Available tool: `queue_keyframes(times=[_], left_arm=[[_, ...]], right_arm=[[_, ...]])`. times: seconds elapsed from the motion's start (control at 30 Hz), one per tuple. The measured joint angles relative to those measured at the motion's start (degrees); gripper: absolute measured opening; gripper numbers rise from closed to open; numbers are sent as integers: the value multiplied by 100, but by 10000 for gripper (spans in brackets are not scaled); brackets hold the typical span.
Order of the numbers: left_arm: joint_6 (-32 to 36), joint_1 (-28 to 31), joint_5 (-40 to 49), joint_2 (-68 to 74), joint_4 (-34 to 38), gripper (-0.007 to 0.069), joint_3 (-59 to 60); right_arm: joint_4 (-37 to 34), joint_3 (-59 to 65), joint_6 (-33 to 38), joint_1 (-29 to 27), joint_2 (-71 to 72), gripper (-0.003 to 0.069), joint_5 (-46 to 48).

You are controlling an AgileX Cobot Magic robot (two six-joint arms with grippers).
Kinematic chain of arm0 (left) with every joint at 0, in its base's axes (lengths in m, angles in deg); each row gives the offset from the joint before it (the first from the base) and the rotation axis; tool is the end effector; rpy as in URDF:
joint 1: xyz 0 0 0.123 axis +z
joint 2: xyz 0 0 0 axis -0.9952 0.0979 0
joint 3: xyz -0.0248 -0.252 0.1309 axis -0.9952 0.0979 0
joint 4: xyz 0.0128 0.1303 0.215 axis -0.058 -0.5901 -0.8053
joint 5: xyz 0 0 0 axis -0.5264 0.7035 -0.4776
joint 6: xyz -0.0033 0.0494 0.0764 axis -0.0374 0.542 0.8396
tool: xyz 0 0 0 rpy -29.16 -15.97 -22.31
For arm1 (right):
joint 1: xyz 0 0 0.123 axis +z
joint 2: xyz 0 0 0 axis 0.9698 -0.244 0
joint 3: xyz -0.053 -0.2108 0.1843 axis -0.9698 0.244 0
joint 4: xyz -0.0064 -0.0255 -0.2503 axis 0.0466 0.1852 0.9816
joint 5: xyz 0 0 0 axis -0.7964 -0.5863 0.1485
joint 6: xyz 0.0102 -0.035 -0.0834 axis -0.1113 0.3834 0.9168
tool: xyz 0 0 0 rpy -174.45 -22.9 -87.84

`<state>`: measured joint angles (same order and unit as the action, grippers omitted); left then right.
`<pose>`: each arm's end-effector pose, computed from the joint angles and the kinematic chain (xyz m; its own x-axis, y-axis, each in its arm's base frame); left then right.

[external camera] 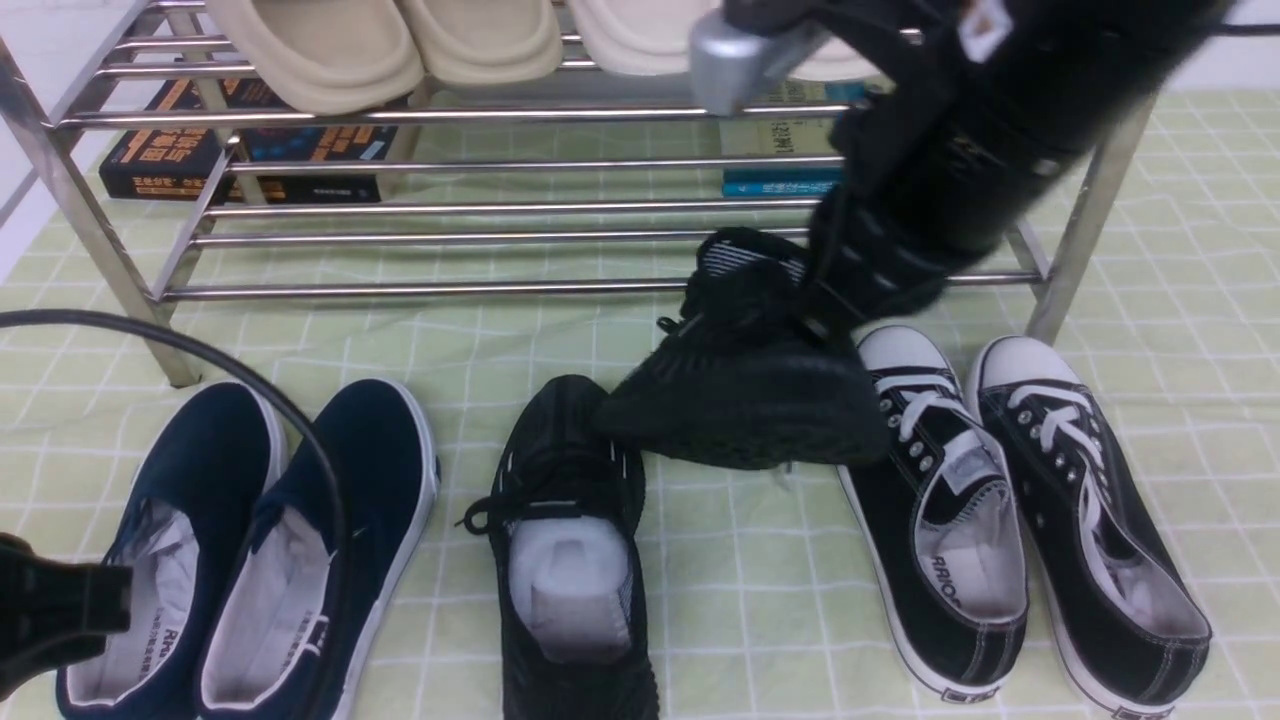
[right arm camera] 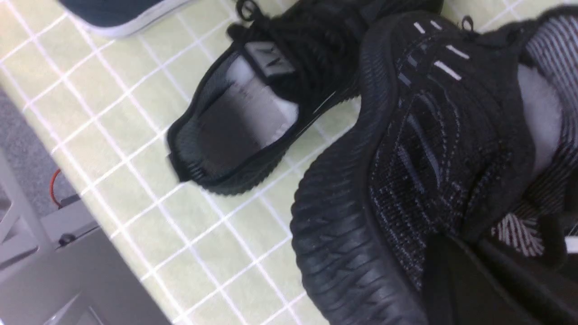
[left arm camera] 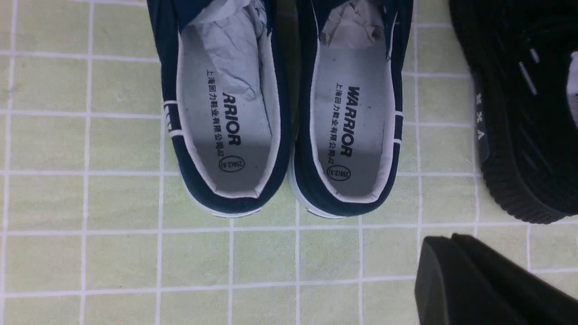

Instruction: Take the shoes off the shelf with your hand from the green coffee tablecloth.

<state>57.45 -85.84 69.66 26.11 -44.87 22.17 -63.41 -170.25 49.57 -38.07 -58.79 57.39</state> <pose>0.1257 -0.0156 0.3211 -0.8496 -0.0723 -0.5225 0.0178 0.9861 -0.1653 0.2492 0.2169 0.3931 -0.5524 -0.6657 -0.5017 -0.7975 0.5971 0.0857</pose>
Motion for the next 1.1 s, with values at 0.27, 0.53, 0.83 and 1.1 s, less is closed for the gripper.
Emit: queue_keyframes(times=[0.27, 0.53, 0.83, 1.1], left_arm=[[0, 0, 51, 0, -16, 19, 0], [0, 0, 66, 0, -27, 19, 0], [0, 0, 120, 0, -27, 19, 0], [0, 0, 153, 0, -27, 19, 0]], right_arm=[[630, 86, -28, 431, 73, 25, 0], [1818, 74, -130, 695, -78, 25, 5], [2288, -528, -178, 712, -355, 25, 11], [2327, -740, -250, 724, -436, 25, 6]])
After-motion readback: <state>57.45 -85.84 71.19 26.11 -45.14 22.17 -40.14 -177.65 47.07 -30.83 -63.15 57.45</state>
